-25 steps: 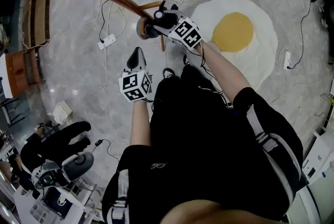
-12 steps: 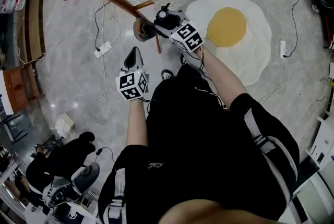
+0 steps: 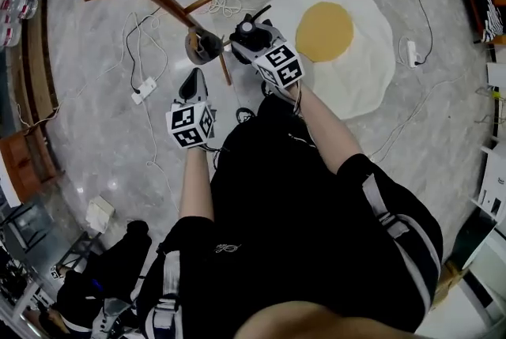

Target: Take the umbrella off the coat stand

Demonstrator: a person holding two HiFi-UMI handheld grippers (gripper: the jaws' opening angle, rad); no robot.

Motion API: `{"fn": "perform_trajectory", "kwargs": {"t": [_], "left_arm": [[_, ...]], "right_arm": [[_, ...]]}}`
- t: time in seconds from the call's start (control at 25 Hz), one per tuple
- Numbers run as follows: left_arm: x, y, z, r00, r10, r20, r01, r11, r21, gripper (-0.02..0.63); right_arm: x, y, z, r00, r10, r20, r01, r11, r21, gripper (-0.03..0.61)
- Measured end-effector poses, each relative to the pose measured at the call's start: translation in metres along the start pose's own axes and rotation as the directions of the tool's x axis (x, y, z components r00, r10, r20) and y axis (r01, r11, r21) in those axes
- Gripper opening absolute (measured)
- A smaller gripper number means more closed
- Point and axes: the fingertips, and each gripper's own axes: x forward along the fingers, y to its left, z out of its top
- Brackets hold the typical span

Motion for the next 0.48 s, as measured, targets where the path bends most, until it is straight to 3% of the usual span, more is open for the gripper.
{"fn": "perform_trajectory", "kwargs": {"t": [0.2,0.48], "left_arm": [[0.012,-0.031,-0.007,0.995,-0.1,-0.029,0.1,0.995,0.015,-0.002],[0.04,-0.11,-0.008,0.965,-0.252,-0.066,0.257,0.964,0.075,-0.002]], "right_arm": [[-0.04,-0.01,-0.014,0.993,-0.118,-0.002,0.117,0.991,0.065,0.235],[-0.122,-0.04,-0.039,0.964,-0.264,-0.002,0.262,0.954,0.147,0.235]]}}
